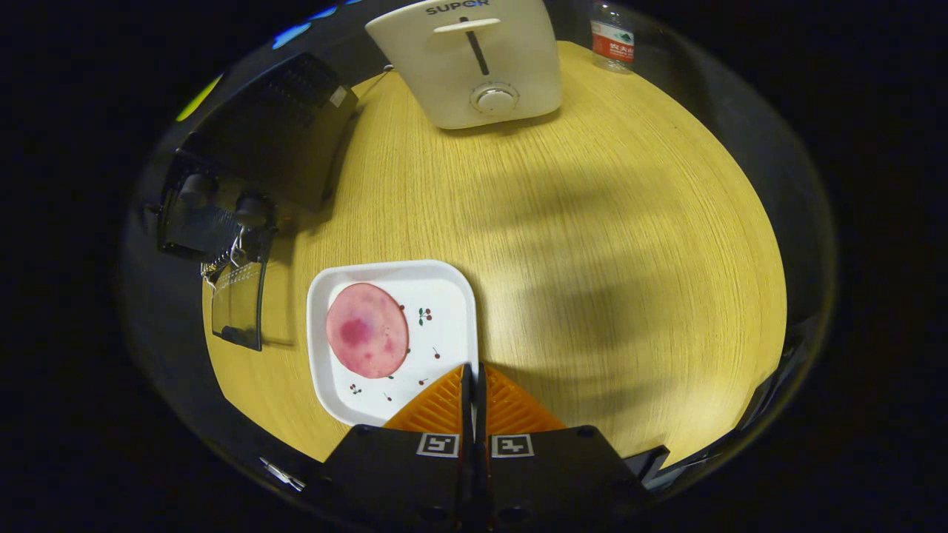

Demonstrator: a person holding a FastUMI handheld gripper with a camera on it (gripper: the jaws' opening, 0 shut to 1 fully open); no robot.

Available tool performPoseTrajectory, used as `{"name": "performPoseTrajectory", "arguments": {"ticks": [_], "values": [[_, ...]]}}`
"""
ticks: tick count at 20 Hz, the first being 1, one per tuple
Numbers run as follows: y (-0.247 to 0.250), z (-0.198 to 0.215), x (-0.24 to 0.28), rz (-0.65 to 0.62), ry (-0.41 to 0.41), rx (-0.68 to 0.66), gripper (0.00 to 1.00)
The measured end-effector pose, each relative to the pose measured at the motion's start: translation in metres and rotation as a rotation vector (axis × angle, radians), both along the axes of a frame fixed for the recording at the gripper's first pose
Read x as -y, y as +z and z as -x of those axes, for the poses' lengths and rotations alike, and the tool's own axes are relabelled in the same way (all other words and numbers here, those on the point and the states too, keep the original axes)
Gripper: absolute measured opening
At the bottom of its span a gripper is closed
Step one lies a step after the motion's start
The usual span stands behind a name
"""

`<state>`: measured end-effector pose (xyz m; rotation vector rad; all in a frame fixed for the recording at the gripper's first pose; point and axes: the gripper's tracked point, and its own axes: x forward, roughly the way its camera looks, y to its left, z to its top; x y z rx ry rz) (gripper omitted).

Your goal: Open the toaster oven, put the food inside, and close the toaster oven door.

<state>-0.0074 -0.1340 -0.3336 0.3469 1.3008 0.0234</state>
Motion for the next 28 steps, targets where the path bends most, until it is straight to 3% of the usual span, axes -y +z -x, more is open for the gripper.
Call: {"name": "performPoseTrajectory", "arguments": {"ticks": [7, 21, 28], "values": [[0.016, 0.012, -0.003, -0.087, -0.107, 0.027, 0.02], [0.084, 0.046, -0.019, -0.296, -0.243, 0.162, 0.02], [0.132, 0.057, -0.055, -0.42, -0.254, 0.241, 0.02]]}}
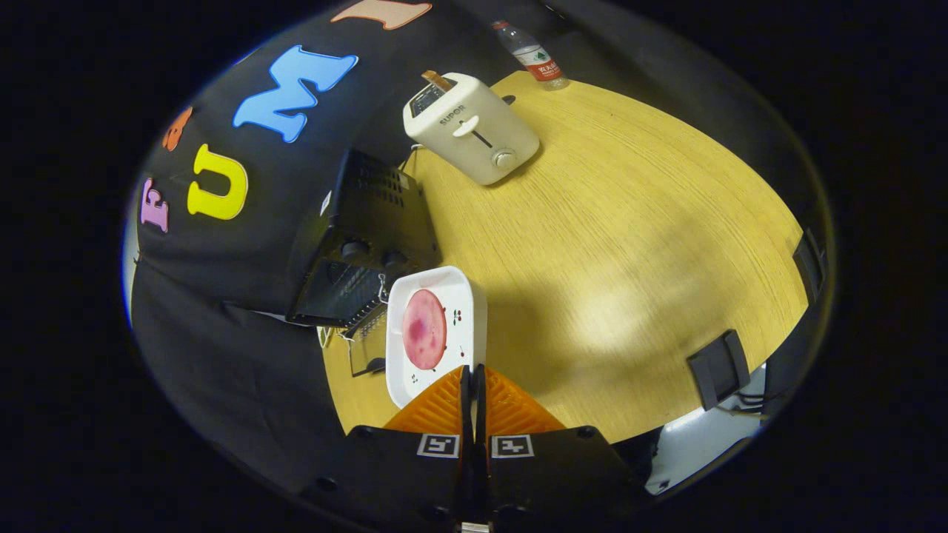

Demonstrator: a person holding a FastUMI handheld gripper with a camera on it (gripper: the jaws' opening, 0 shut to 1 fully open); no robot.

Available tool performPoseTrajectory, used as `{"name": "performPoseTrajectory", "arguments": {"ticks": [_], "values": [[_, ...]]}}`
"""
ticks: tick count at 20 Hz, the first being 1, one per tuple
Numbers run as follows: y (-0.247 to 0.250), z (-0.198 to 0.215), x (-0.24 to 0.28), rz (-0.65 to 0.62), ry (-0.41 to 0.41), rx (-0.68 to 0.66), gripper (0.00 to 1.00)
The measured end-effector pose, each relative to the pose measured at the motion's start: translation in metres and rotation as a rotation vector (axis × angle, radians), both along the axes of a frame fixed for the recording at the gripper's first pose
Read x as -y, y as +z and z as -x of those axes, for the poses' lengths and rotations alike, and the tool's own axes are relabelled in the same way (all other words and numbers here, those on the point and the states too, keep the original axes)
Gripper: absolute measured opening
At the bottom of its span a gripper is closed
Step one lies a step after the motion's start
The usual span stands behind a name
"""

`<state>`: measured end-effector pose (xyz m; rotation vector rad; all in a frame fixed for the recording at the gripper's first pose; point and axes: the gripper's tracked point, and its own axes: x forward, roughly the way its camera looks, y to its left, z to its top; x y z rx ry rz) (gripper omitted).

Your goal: Open the toaster oven, put the food inside, and close the toaster oven door.

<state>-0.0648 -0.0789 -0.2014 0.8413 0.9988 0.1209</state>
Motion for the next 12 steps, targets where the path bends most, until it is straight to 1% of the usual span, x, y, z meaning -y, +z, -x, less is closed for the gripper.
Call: {"name": "performPoseTrajectory", "arguments": {"ticks": [3, 7, 12], "values": [[0.011, 0.003, -0.02, -0.037, -0.004, 0.019, 0.02], [0.017, 0.007, -0.051, -0.052, 0.016, 0.035, 0.02], [0.024, 0.013, -0.101, -0.085, 0.076, 0.043, 0.02]]}}
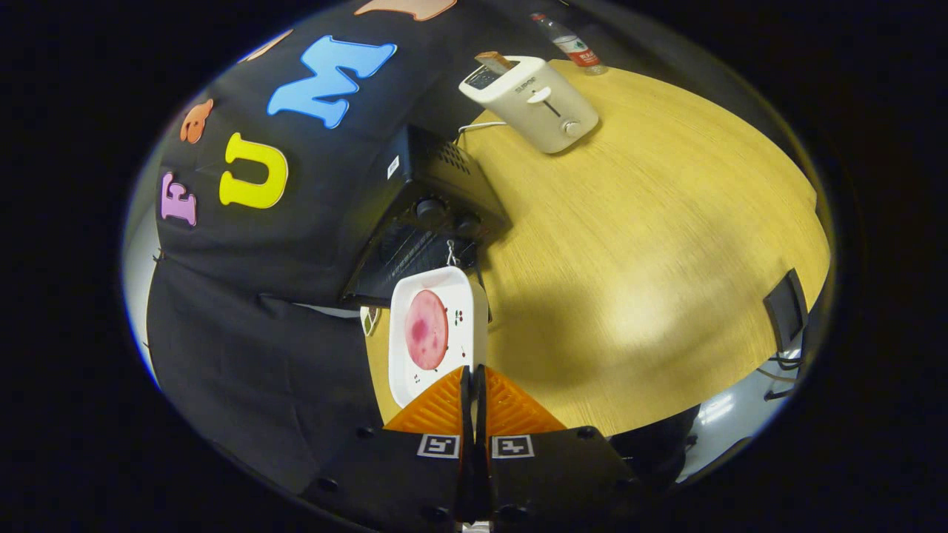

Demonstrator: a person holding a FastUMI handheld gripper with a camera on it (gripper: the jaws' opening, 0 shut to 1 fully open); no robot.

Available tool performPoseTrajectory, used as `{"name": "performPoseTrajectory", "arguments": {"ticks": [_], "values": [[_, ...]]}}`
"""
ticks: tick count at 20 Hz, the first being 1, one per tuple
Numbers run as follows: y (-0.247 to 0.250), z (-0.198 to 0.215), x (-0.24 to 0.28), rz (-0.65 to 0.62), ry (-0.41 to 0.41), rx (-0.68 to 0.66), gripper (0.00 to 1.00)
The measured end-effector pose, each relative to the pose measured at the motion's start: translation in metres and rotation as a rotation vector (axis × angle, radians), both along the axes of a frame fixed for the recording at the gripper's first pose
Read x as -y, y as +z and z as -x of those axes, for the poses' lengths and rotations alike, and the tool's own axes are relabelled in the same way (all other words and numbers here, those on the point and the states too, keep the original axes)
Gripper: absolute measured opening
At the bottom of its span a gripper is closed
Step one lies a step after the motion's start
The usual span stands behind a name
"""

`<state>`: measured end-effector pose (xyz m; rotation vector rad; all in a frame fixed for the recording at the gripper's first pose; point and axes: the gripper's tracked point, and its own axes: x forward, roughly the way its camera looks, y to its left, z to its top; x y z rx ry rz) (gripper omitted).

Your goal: Open the toaster oven, put the food inside, and close the toaster oven door.

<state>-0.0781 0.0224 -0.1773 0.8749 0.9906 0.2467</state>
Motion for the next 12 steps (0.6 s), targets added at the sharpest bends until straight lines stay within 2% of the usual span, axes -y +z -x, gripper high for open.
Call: {"name": "performPoseTrajectory", "arguments": {"ticks": [5, 12], "values": [[0.002, 0.001, -0.042, -0.012, 0.065, -0.006, 0.02], [-0.01, -0.031, -0.081, -0.039, 0.044, -0.022, 0.02]]}}
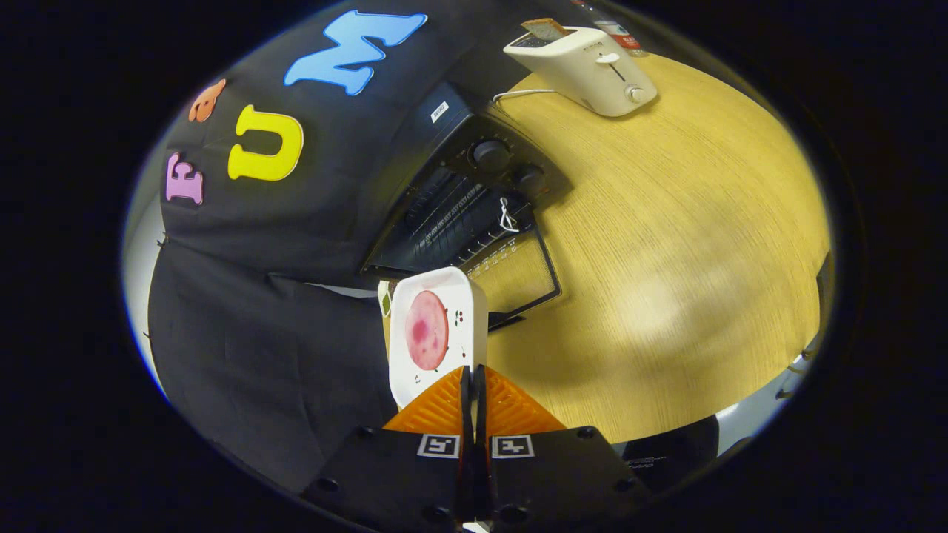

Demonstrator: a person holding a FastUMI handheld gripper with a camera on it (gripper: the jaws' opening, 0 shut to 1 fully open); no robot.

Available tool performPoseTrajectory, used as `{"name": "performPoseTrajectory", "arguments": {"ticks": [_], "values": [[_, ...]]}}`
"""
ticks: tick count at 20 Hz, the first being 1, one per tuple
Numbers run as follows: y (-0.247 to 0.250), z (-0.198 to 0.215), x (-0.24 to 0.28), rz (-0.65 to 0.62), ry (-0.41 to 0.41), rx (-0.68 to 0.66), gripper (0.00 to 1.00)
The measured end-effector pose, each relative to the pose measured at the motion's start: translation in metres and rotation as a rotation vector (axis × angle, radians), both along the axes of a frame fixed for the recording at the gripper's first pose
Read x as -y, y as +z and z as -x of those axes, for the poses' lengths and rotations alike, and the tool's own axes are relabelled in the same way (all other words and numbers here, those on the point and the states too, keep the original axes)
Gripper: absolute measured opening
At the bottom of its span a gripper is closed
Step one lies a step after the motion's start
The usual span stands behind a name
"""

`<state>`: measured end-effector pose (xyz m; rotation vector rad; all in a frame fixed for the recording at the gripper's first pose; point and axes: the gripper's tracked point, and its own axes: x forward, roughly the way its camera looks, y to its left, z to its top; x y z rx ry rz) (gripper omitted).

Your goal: Open the toaster oven, put the food inside, and close the toaster oven door.

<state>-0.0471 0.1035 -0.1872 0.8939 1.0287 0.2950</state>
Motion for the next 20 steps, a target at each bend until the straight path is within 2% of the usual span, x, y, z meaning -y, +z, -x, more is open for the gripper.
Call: {"name": "performPoseTrajectory", "arguments": {"ticks": [11, 20], "values": [[-0.055, -0.095, -0.04, -0.068, -0.158, -0.043, 0.02], [-0.064, -0.154, -0.063, -0.138, -0.331, -0.03, 0.02]]}}
